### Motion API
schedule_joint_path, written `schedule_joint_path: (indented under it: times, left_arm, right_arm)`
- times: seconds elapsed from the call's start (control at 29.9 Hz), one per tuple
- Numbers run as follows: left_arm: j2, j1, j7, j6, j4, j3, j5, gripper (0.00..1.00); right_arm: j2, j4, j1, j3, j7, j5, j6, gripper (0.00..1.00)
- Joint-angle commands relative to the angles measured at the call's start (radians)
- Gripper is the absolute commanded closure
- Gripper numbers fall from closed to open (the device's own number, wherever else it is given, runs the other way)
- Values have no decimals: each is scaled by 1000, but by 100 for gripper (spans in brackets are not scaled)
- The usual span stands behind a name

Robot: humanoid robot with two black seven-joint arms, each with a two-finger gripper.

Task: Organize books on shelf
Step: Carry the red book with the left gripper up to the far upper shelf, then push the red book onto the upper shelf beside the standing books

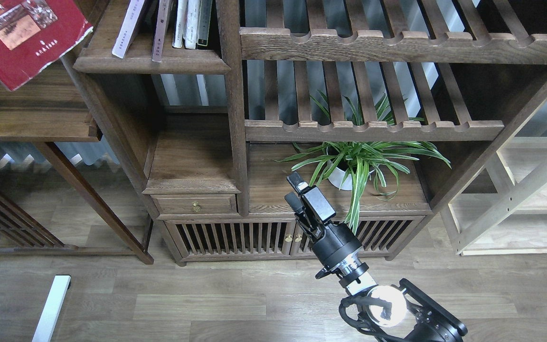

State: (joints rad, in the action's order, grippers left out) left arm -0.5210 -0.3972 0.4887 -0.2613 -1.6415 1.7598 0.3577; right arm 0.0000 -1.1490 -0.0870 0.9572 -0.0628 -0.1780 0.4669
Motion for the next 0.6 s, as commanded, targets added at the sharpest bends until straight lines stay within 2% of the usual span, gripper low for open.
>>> schedule_joint_path:
  times: [0.0,0.27,0.57]
  left_arm:
    - [-11,-12,0,45,0,-29,1,98]
    - [-73,-172,0,120,60,-155,3,98]
    - [-77,-397,0,178,184,-333,4,98]
  right_arm:
    - [0,0,-7,0,0,0,3,0]
    - [0,0,-14,0,0,0,16,0]
    - [0,0,-16,14,-2,0,22,0]
